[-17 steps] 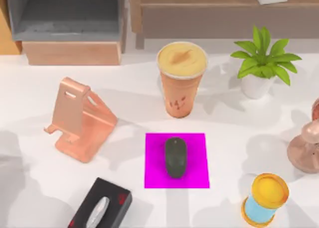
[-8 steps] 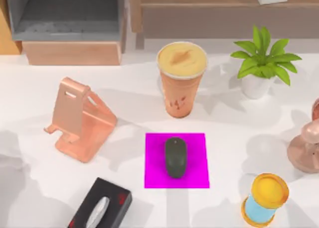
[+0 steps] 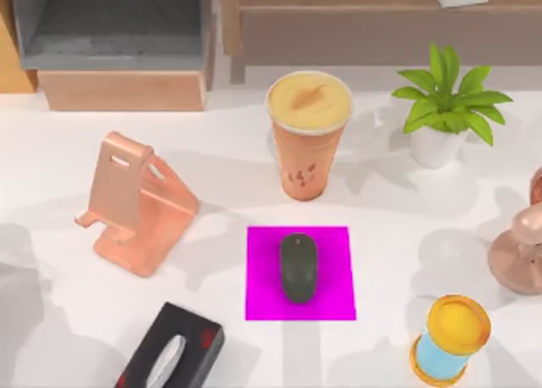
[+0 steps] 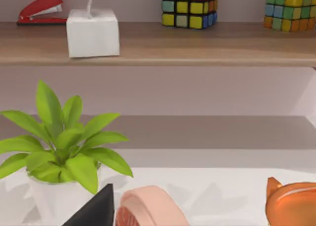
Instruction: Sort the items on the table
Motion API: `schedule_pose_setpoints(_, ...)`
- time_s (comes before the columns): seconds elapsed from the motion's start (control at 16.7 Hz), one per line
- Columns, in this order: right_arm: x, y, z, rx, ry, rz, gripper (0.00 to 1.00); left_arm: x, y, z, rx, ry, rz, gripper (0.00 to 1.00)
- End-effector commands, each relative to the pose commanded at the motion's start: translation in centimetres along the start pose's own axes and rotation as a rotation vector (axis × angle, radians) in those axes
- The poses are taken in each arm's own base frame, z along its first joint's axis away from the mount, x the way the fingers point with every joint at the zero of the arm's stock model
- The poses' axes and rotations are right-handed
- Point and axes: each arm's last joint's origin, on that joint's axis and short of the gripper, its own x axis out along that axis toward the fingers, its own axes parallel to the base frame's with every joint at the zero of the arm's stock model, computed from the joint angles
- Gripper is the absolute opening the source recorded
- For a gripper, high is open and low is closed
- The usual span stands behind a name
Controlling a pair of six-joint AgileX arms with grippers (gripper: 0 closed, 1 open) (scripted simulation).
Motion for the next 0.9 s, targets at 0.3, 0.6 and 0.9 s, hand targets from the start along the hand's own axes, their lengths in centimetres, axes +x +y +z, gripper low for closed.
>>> schedule_pose_setpoints(0.3,0.0,0.0,0.0,0.000,0.000,0.000,1.00,0.0,0.0,0.0,0.000,0.000,0.000,0.00)
schedule_pose_setpoints(0.6,0.0,0.0,0.0,0.000,0.000,0.000,1.00,-1.1,-0.1,0.0,-0.005,-0.018,-0.001,0.00)
schedule_pose_setpoints(0.9,0.0,0.0,0.0,0.000,0.000,0.000,1.00,-2.6,0.0,0.1,-0.004,-0.018,0.000,0.00)
